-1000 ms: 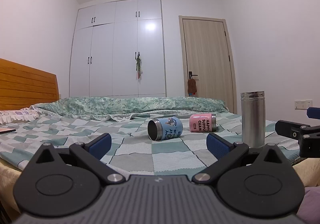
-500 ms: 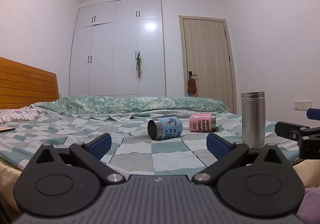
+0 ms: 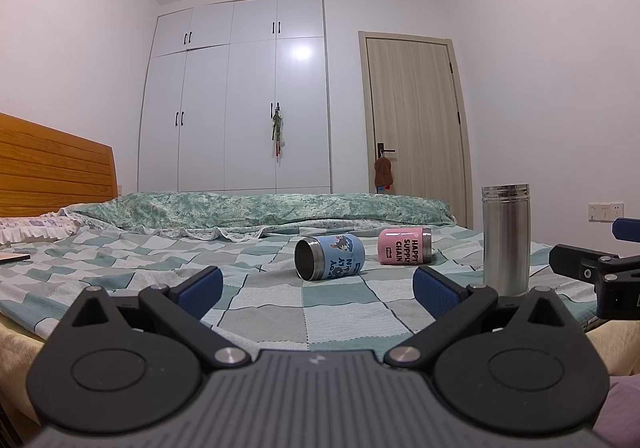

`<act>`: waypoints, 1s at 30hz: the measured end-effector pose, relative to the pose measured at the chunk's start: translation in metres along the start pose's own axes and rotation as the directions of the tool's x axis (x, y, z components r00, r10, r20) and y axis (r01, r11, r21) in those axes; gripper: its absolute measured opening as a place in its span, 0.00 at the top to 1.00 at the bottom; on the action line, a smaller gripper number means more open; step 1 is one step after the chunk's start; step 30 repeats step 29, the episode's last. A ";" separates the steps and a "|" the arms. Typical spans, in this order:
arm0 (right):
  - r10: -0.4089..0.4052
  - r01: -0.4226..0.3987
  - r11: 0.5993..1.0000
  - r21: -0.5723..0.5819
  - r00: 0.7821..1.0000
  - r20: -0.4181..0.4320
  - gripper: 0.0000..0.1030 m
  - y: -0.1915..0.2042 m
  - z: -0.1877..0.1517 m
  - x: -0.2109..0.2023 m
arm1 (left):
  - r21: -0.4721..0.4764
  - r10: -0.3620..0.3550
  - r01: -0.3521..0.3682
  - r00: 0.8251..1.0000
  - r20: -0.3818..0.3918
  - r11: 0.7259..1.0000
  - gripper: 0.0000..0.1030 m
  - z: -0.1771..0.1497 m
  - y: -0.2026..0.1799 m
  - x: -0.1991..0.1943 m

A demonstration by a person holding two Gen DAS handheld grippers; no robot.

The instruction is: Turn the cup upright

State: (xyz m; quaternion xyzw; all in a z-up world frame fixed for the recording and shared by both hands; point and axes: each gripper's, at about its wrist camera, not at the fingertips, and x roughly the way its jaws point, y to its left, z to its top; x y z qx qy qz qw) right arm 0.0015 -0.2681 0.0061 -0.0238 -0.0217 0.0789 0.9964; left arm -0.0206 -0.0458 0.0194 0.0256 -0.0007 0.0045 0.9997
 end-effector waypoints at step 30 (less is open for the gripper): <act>0.001 -0.001 1.000 -0.002 1.000 -0.001 0.00 -0.001 0.001 -0.001 | -0.019 -0.011 0.011 1.000 0.002 1.000 0.00 0.000 -0.001 -0.001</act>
